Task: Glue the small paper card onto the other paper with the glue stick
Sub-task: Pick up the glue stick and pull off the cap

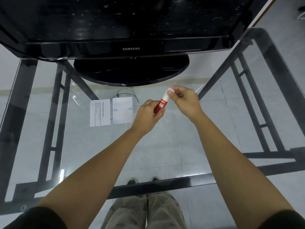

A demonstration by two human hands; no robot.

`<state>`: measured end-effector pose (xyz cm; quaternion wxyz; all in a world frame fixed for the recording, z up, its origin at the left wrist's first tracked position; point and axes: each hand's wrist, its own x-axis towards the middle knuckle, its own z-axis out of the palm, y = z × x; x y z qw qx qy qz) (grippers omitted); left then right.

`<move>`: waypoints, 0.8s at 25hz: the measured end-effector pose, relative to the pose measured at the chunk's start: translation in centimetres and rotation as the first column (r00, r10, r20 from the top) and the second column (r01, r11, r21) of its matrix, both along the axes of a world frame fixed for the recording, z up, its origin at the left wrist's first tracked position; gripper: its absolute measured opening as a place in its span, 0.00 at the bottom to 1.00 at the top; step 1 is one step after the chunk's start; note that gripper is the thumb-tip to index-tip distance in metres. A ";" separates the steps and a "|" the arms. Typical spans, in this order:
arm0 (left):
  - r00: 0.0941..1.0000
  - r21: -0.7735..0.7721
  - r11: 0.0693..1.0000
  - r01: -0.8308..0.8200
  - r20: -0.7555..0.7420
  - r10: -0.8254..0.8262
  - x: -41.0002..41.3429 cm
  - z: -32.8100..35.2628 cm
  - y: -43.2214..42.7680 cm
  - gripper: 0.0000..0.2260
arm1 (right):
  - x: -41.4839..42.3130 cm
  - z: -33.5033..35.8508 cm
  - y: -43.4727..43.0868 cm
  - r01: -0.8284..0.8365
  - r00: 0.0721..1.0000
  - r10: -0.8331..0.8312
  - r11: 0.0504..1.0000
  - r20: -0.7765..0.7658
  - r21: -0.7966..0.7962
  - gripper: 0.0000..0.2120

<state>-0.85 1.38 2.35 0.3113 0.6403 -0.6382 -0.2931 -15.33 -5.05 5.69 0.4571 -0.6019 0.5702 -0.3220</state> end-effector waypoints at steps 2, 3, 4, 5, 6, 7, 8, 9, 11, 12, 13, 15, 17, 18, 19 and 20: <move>1.000 0.034 0.999 0.015 0.020 -0.016 0.4 -0.6 0.7 0.11 | -0.3 0.7 -1.4 0.095 0.994 -0.093 0.995 0.062 -0.033 0.05; 1.000 0.044 0.999 0.002 0.027 -0.003 0.6 -0.9 1.1 0.11 | -0.6 0.9 -2.0 0.114 0.991 -0.110 0.992 0.071 -0.054 0.05; 0.999 0.047 0.999 -0.022 0.025 0.021 0.8 -1.1 1.2 0.11 | -0.7 0.7 -2.4 0.106 0.994 -0.102 0.991 0.048 -0.078 0.07; 0.999 0.044 0.998 -0.043 0.018 0.042 1.0 -1.1 1.2 0.11 | -0.8 0.3 -2.7 0.081 0.997 -0.081 0.992 0.000 -0.097 0.10; 0.999 0.038 0.998 -0.054 0.009 0.053 1.2 -1.0 1.2 0.11 | -0.6 -0.5 -2.7 0.047 0.997 -0.053 0.994 -0.058 -0.104 0.12; 0.998 0.030 0.998 -0.059 0.006 0.058 1.3 -0.9 1.0 0.12 | -0.4 -1.4 -2.6 0.017 0.994 -0.027 0.995 -0.106 -0.093 0.13; 0.998 0.023 0.998 -0.064 0.006 0.064 1.5 -0.7 0.7 0.12 | -0.1 -2.4 -2.5 -0.004 0.990 -0.006 0.998 -0.139 -0.070 0.15; 0.997 0.018 0.997 -0.072 0.008 0.072 1.8 -0.6 0.5 0.12 | 0.2 -3.2 -2.3 -0.023 0.985 0.014 0.998 -0.169 -0.050 0.17; 0.996 0.012 0.996 -0.089 0.020 0.089 2.4 -0.5 0.3 0.13 | 0.6 -4.7 -2.2 -0.067 0.967 0.051 0.996 -0.250 -0.056 0.16; 0.995 0.012 0.995 -0.095 0.028 0.095 2.7 -0.6 0.3 0.13 | 0.6 -5.2 -2.3 -0.089 0.955 0.067 0.994 -0.291 -0.065 0.14; 0.994 0.014 0.995 -0.100 0.033 0.100 2.9 -0.7 0.3 0.13 | 0.7 -5.6 -2.4 -0.104 0.943 0.076 0.992 -0.324 -0.069 0.13; 0.993 0.020 0.993 -0.112 0.032 0.111 3.2 -0.8 0.3 0.14 | 0.6 -6.3 -2.5 -0.109 0.932 0.083 0.992 -0.353 -0.057 0.13; 0.992 0.018 0.992 -0.121 0.023 0.120 3.2 -0.9 0.3 0.14 | 0.4 -6.8 -2.5 -0.099 0.931 0.079 0.994 -0.356 -0.038 0.13; 0.992 0.015 0.992 -0.123 0.017 0.122 3.2 -1.0 0.3 0.14 | 0.3 -6.9 -2.4 -0.093 0.931 0.075 0.995 -0.357 -0.033 0.13; 0.992 0.010 0.992 -0.123 0.010 0.123 3.2 -1.0 0.2 0.14 | 0.2 -7.0 -2.4 -0.090 0.931 0.071 0.995 -0.359 -0.035 0.14; 0.993 0.006 0.993 -0.122 0.006 0.122 3.1 -1.0 0.2 0.14 | 0.1 -7.1 -2.3 -0.090 0.929 0.070 0.995 -0.362 -0.039 0.16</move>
